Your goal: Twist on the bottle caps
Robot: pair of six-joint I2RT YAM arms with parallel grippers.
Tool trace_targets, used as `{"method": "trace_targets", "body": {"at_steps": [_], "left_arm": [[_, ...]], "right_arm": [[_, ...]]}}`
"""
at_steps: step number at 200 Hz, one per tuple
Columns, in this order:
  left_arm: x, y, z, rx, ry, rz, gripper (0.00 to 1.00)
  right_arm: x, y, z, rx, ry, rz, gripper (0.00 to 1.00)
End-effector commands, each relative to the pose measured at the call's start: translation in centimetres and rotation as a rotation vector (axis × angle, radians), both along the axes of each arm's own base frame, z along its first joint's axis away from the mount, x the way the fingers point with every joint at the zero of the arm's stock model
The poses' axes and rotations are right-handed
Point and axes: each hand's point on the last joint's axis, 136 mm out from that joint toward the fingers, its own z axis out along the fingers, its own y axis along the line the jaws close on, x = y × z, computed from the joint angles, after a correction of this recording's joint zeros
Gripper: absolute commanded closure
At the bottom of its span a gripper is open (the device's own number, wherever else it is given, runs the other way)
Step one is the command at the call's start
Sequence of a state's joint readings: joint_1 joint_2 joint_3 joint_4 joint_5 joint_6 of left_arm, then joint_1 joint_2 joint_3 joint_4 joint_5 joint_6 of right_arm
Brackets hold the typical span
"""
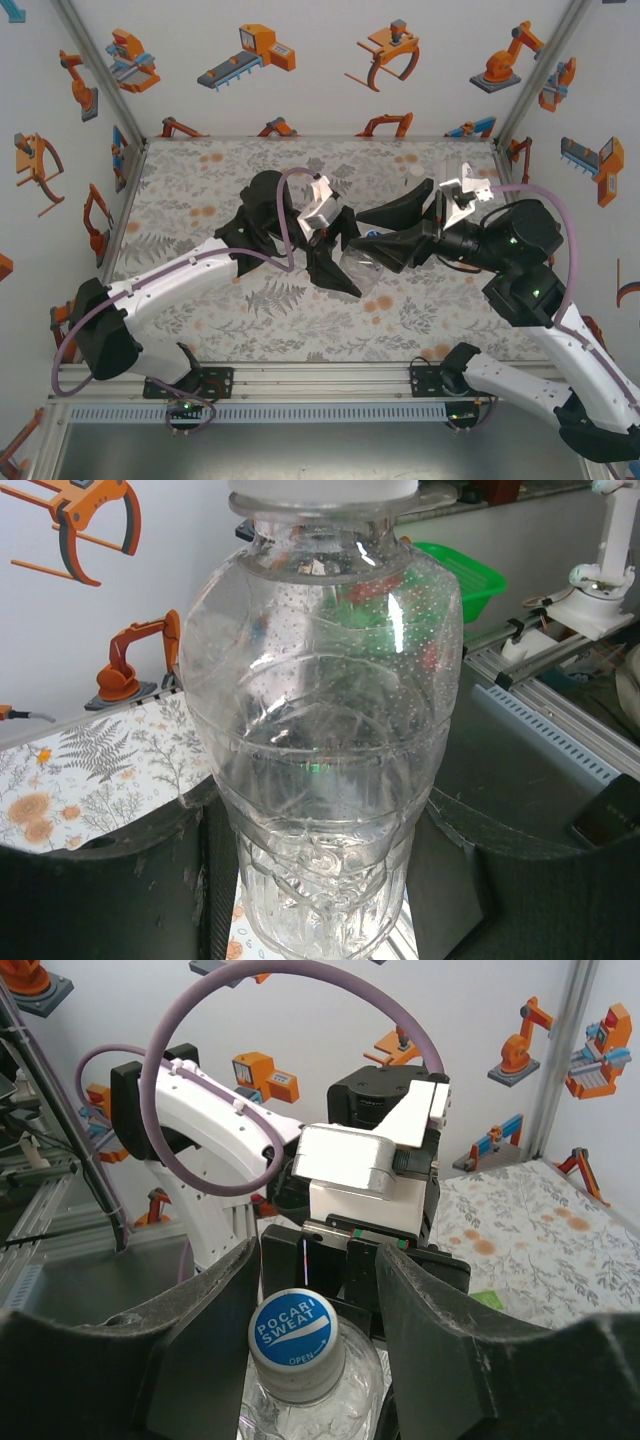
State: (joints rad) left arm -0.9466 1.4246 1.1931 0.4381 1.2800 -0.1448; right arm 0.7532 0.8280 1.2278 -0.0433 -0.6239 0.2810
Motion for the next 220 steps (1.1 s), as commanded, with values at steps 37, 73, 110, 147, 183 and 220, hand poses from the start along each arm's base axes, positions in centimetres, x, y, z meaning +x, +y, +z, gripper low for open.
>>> {"method": "trace_targets", "body": {"at_steps": [37, 73, 110, 147, 183, 220], "left_arm": [[-0.8, 0.4, 1.3, -0.043, -0.039, -0.039, 1.00], [-0.7, 0.3, 1.2, -0.038, -0.035, -0.038, 1.00], [-0.7, 0.2, 1.2, -0.038, -0.035, -0.040, 1.00], [-0.5, 0.2, 1.1, -0.044, -0.046, -0.020, 1.00], [1.6, -0.4, 0.2, -0.039, -0.099, 0.164, 1.00], [5.9, -1.1, -1.1, 0.011, -0.164, 0.477, 1.00]], "right_arm": [[-1.2, 0.0, 0.5, 0.011, -0.018, 0.059, 0.50], [-1.6, 0.3, 0.3, -0.009, -0.014, 0.096, 0.49], [-1.5, 0.4, 0.3, -0.012, -0.016, 0.095, 0.63], [-0.9, 0.4, 0.0, -0.032, -0.014, 0.057, 1.00], [1.8, -0.4, -0.8, -0.060, 0.018, -0.120, 1.00], [5.2, -1.6, -1.7, -0.061, 0.059, -0.321, 1.00]]}}
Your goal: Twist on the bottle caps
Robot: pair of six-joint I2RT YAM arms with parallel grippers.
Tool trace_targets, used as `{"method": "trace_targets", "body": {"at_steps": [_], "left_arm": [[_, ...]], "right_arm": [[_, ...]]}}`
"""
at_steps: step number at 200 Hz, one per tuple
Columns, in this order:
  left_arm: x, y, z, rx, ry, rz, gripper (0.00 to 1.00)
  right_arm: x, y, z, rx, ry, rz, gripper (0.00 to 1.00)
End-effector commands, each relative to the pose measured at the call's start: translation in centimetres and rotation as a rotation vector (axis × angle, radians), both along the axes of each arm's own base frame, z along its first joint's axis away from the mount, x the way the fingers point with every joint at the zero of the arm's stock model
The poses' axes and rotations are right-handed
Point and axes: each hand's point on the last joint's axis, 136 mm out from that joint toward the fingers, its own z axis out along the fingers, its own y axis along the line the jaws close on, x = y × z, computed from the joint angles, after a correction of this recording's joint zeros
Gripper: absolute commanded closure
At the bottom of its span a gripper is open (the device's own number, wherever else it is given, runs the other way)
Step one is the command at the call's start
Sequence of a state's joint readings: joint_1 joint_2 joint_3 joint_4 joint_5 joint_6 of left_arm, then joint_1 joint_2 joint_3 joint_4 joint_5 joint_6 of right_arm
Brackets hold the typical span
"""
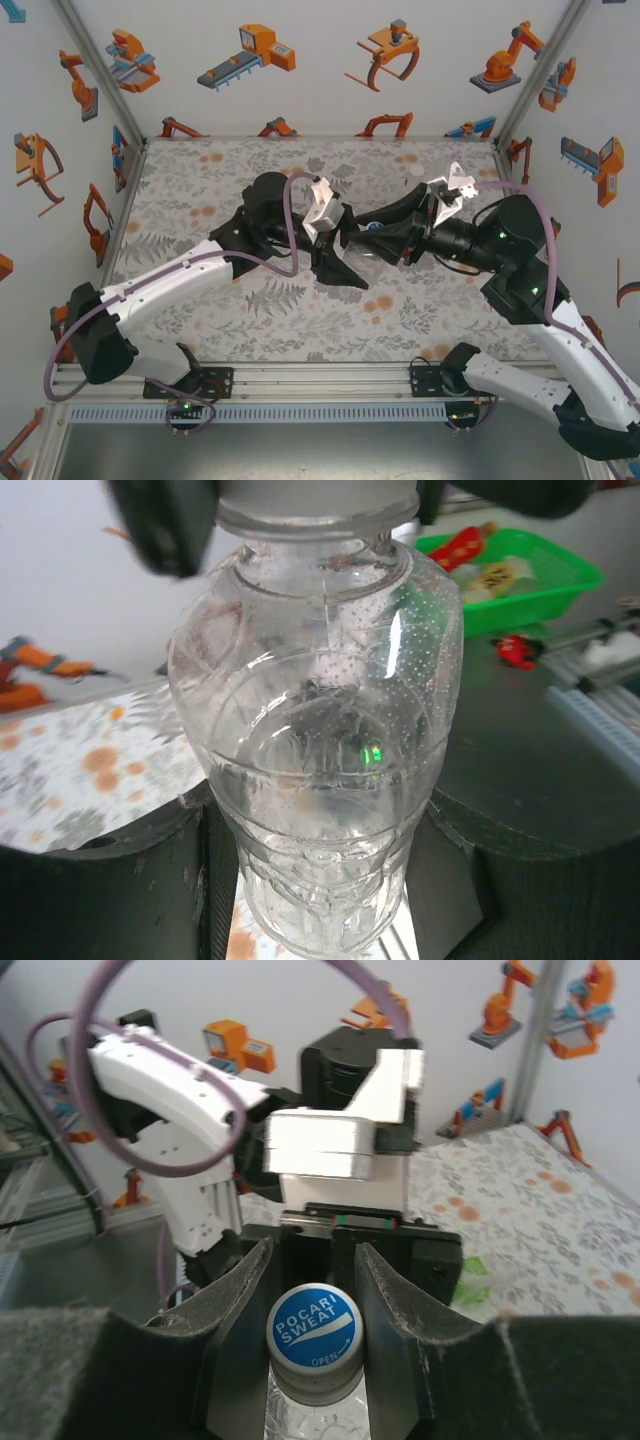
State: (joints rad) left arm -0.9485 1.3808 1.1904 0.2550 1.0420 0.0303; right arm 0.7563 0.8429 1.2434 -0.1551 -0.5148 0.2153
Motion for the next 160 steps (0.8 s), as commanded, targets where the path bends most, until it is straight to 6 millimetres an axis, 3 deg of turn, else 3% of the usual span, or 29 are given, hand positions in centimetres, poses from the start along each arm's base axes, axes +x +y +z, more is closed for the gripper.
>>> {"method": "trace_targets", "body": {"at_steps": [1, 54, 77, 99, 125, 160], "left_arm": [[3.3, 0.1, -0.2, 0.002, -0.107, 0.245, 1.00], [9.8, 1.3, -1.2, 0.049, -0.110, 0.661, 0.98], [11.4, 2.1, -1.5, 0.053, -0.101, 0.760, 0.78], [11.1, 1.9, -1.4, 0.047, -0.083, 0.735, 0.53], [10.7, 1.8, -1.2, 0.032, -0.068, 0.704, 0.30], [11.5, 2.6, -1.8, 0.052, -0.043, 0.738, 0.18]], "right_arm": [[3.0, -1.8, 0.1, 0.010, 0.019, -0.213, 1.00], [8.2, -3.7, -2.0, -0.030, 0.092, -0.501, 1.00], [9.3, -3.1, -2.6, -0.022, 0.118, -0.522, 1.00], [9.8, -2.1, -2.3, 0.001, 0.115, -0.496, 1.00], [10.6, -1.6, -2.3, -0.007, 0.103, -0.511, 1.00], [12.2, -1.5, -3.1, -0.044, 0.089, -0.573, 1.00]]}}
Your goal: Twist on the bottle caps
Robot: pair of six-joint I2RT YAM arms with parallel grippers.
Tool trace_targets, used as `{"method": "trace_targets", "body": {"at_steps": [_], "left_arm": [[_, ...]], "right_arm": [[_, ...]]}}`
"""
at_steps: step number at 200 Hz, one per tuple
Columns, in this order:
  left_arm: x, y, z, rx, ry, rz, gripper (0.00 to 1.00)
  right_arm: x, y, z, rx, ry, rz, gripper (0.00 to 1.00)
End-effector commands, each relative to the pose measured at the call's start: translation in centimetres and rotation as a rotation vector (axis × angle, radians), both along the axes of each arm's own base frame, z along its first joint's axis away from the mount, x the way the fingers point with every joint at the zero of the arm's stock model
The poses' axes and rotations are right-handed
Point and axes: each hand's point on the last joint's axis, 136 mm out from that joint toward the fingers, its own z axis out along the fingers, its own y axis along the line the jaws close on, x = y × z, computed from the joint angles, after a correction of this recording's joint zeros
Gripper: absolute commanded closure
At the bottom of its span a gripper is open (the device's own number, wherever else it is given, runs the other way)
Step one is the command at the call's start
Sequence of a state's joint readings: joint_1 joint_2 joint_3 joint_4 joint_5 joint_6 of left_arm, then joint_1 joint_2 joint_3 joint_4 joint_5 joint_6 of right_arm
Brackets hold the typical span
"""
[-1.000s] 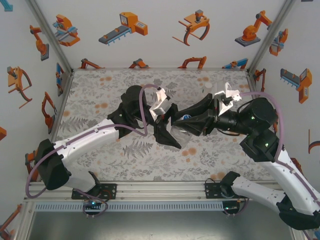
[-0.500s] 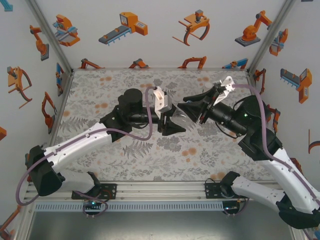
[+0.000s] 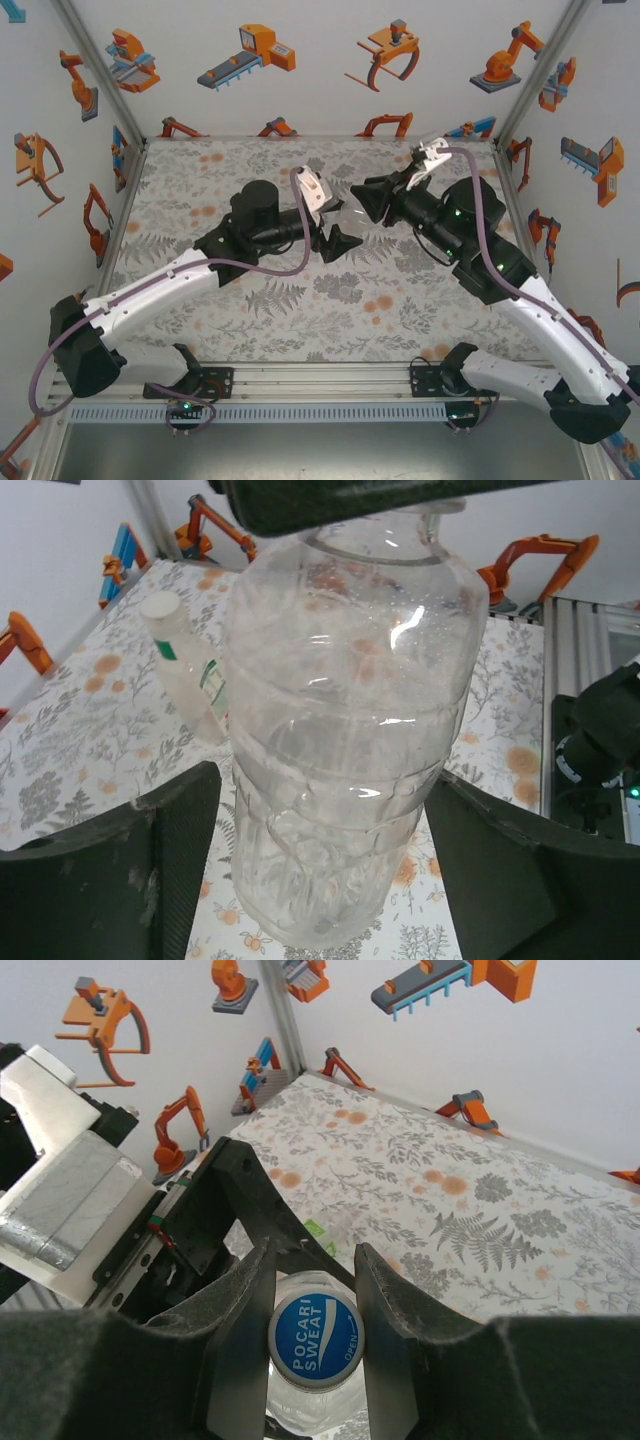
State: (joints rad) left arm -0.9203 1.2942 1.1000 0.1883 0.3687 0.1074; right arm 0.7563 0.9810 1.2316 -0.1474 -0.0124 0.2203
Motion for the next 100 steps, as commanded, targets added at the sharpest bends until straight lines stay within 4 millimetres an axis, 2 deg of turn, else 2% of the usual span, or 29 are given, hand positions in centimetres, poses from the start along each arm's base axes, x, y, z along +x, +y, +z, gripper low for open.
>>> {"method": "trace_targets", "body": {"at_steps": [1, 29, 61, 100], "left_arm": [[0.5, 1.0, 0.5, -0.026, 0.015, 0.042, 0.18], [0.9, 2.2, -0.3, -0.003, 0.038, 0.088, 0.16], [1.7, 3.9, -1.8, 0.039, 0.075, 0.177, 0.16], [1.8, 6.0, -3.0, 0.059, 0.114, 0.250, 0.16]], "right_arm": [[1.2, -0.6, 0.9, -0.004, -0.051, -0.073, 1.00], [3.2, -0.6, -0.5, -0.076, -0.065, -0.154, 1.00], [6.4, -0.3, -3.0, -0.191, -0.081, -0.244, 1.00], [11.6, 0.1, -7.0, -0.230, -0.056, -0.294, 1.00]]}}
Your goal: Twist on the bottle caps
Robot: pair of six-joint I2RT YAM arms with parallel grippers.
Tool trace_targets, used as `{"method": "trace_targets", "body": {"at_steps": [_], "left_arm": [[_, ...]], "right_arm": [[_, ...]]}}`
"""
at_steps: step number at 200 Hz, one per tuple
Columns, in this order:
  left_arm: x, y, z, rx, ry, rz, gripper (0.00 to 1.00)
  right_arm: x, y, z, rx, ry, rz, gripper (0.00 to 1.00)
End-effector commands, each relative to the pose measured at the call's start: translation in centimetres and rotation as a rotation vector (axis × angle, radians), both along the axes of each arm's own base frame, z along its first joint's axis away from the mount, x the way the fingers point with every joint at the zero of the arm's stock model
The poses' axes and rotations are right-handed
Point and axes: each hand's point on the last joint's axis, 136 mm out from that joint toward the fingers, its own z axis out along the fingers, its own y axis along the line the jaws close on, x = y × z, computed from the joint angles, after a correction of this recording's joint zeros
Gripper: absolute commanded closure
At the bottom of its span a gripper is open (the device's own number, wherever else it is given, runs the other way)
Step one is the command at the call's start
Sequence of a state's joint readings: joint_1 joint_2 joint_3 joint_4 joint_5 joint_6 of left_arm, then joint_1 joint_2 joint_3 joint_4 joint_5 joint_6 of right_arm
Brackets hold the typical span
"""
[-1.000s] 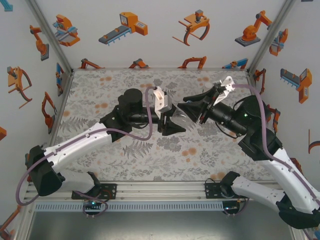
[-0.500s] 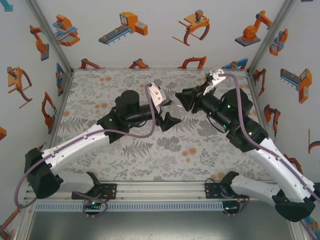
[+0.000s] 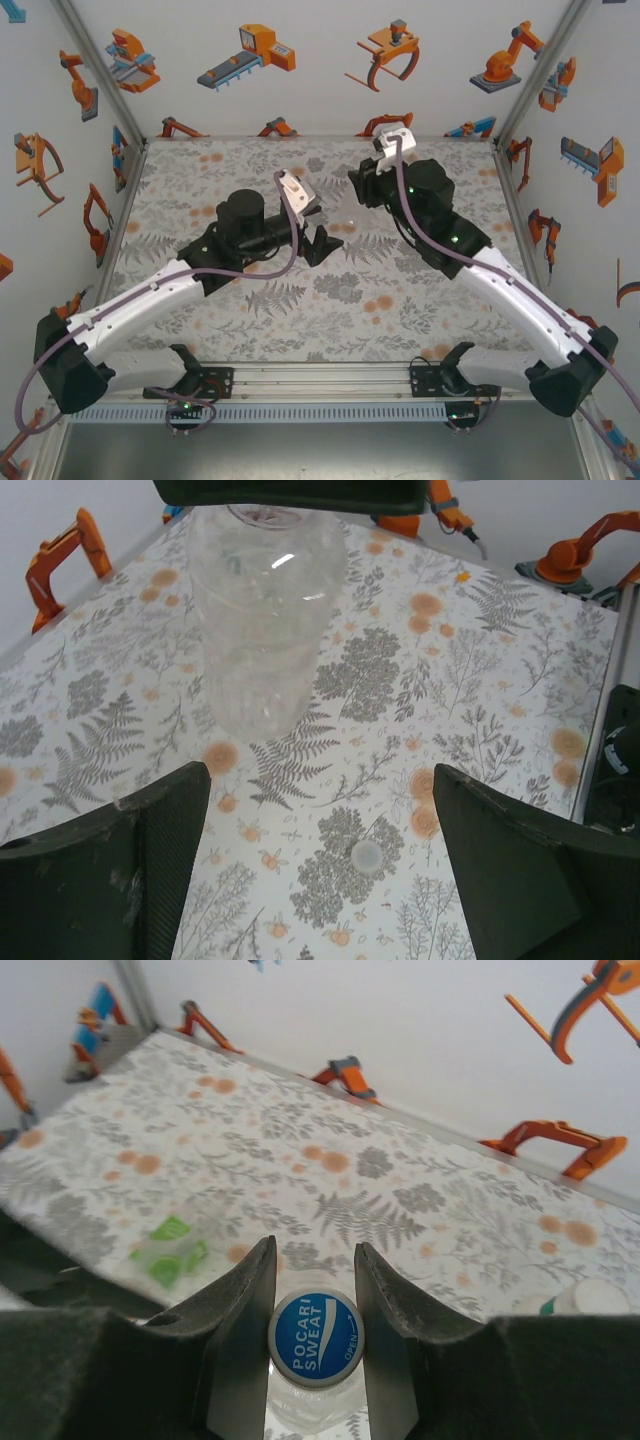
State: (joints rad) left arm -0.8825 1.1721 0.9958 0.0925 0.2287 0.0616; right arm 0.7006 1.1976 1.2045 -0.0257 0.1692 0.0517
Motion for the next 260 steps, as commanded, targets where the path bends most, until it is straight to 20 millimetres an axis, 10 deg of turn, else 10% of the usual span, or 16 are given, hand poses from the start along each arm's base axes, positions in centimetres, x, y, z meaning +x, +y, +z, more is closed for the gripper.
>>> {"method": "trace_targets", "body": {"at_steps": [1, 103, 195, 260], "left_arm": [[0.2, 1.8, -0.5, 0.004, 0.037, 0.071, 0.16], [-1.5, 7.1, -0.6, -0.036, 0.102, 0.206, 0.16], [-2.2, 10.7, -1.5, -0.077, 0.150, 0.321, 0.16], [-1.9, 10.6, -1.4, -0.072, 0.142, 0.332, 0.16]], "right_arm": [[3.2, -0.5, -1.2, -0.015, -0.042, -0.062, 1.00], [14.4, -1.9, -13.5, -0.028, 0.092, -0.189, 1.00], [16.2, -3.1, -20.0, -0.046, 0.179, -0.226, 0.94], [15.8, -3.5, -19.6, -0.045, 0.170, -0.233, 0.58]]}}
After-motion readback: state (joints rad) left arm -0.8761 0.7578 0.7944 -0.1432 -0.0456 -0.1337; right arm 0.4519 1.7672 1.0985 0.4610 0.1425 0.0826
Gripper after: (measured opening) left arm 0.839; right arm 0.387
